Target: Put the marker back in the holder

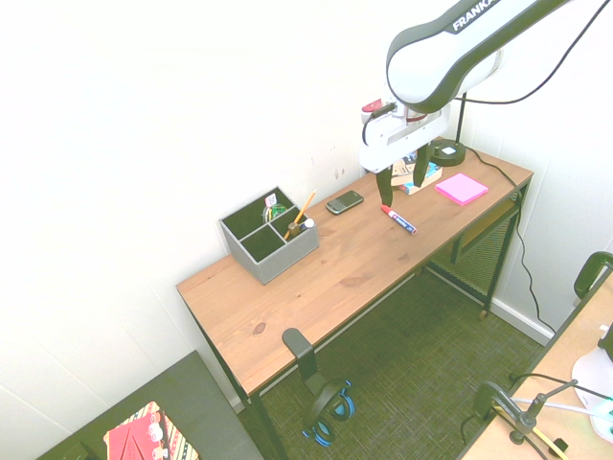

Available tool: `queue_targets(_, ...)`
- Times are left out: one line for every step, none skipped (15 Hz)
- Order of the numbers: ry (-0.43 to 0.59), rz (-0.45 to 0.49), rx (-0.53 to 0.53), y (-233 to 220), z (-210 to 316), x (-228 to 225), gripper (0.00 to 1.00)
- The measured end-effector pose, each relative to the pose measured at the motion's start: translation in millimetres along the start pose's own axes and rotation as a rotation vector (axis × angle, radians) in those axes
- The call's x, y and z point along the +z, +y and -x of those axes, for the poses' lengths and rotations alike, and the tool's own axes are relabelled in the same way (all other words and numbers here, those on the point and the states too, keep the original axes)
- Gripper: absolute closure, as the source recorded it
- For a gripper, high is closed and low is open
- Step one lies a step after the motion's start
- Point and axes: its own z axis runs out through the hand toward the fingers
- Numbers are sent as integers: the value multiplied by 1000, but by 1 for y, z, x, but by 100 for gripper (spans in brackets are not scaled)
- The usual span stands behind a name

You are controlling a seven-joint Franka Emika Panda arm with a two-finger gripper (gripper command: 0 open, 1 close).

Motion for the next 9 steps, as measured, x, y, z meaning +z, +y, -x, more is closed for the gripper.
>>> queue_targets(-2,-1,2,0,0,0,0)
queue_targets(-7,-3,8,0,-1,2,0)
queue_targets(4,-10,25,2,-7,5,0)
queue_targets(37,-22,52,6,-21,11,0)
queue_targets(70,-35,81,12,-38,24,0)
queue_targets(98,-46,100,19,-55,40,0)
queue_targets(118,-52,112,25,-69,57,0)
queue_targets(129,-55,121,30,-81,75,0)
queue_targets(136,-56,123,32,-89,91,0)
